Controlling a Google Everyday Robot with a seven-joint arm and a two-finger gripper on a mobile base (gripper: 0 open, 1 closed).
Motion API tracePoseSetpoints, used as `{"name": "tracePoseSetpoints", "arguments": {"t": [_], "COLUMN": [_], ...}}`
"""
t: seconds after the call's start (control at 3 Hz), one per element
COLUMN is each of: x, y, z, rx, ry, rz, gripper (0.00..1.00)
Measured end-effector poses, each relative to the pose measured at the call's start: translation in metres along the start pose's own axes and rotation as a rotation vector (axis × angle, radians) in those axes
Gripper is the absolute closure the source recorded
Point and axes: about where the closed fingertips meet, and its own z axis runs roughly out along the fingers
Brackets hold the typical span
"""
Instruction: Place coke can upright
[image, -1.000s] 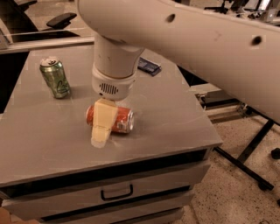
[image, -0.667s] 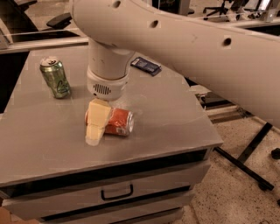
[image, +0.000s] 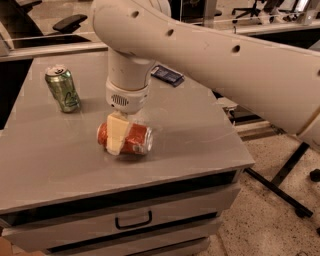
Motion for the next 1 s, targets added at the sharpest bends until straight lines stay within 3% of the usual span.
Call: {"name": "tracePoseSetpoints", "arguments": {"t": [0.33,0.67,1.0], "x": [0.002,0.006,0.008], "y": [-0.006,-0.012,-0.014], "z": [-0.006,-0.038,-0.089], "rx": [-0.001,0.013,0.037], "ry": [0.010,-0.043,-0.195], "rz": [0.008,-0.004,-0.050], "gripper": [0.50,0.74,0.96]}}
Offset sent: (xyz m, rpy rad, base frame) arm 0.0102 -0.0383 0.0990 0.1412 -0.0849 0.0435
